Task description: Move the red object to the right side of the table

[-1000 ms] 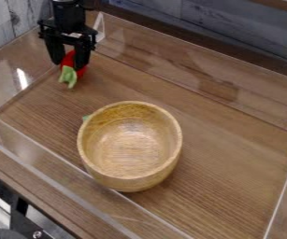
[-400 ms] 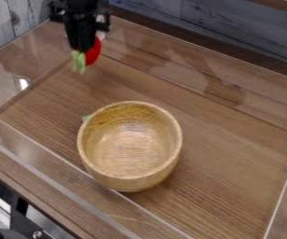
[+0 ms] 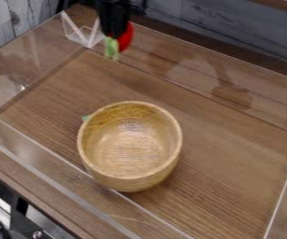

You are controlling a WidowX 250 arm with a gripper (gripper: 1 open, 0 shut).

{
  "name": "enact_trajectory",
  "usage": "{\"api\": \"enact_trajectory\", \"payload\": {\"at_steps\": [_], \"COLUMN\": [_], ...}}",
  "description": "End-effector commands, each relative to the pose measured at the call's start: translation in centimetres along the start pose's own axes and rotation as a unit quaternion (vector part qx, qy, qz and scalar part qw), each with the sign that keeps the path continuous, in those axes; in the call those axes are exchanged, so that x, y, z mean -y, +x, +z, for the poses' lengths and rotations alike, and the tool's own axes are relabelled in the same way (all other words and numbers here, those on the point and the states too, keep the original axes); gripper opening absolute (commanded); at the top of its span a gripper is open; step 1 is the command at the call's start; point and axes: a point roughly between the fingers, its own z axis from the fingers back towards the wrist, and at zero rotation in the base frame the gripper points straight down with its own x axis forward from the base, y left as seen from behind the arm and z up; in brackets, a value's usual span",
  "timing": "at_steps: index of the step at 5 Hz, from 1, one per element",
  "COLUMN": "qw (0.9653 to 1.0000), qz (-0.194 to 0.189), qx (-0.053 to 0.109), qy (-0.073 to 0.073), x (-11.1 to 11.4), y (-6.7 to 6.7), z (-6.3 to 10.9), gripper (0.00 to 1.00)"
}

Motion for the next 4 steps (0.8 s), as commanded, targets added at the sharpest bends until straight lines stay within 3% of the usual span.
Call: {"api": "enact_trajectory", "payload": {"at_steps": [1, 3, 4], "qw": [0.9974, 0.9927, 0.9921], "qz": [-0.062, -0.117, -0.123], "qx": [0.036, 0.028, 0.02], "qy": [0.002, -0.011, -0.014], "x": [4.0, 13.9, 17.6], "y": [0.3, 0.6, 0.7], "z": [1.9, 1.5, 0.4], "gripper": [0.0, 0.0, 0.0]}}
